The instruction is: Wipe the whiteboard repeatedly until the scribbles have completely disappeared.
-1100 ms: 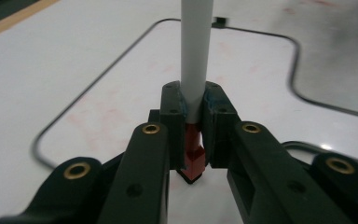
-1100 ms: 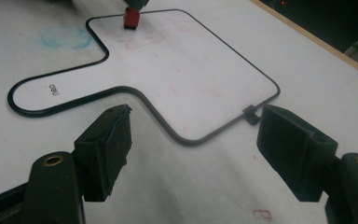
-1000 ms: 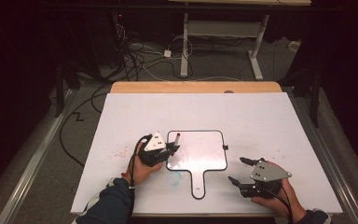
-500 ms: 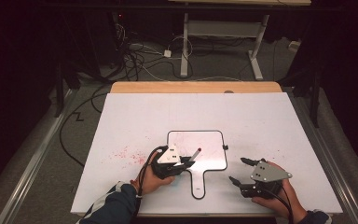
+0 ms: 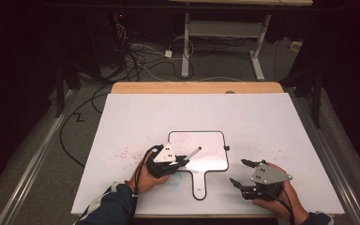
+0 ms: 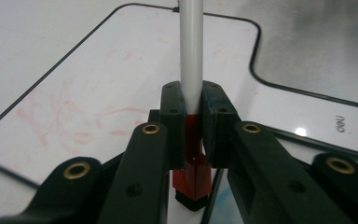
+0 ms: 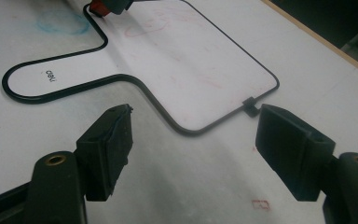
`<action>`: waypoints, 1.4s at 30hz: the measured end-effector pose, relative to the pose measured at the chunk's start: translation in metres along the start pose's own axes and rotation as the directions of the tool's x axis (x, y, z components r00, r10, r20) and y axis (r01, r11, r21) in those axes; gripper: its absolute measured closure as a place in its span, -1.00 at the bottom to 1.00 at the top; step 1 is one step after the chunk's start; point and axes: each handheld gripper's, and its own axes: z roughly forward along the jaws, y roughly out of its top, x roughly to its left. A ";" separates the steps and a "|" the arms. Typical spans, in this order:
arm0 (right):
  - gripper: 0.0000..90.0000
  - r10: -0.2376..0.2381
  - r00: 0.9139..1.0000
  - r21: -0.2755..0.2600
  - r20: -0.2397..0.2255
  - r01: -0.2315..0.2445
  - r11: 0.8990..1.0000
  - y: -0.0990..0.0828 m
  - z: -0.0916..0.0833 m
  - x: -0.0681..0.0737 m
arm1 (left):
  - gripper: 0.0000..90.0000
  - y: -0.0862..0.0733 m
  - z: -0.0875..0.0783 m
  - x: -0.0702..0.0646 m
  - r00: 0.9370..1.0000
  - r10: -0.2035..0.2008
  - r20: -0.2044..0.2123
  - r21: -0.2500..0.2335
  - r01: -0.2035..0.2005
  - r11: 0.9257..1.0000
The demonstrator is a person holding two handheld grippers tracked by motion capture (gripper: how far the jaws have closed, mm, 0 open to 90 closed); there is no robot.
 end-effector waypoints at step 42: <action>0.21 0.157 0.928 -0.175 -0.338 -0.226 0.958 0.099 0.071 -0.005 | 0.75 0.025 -0.016 -0.018 0.999 0.040 -0.019 -0.146 -0.043 0.988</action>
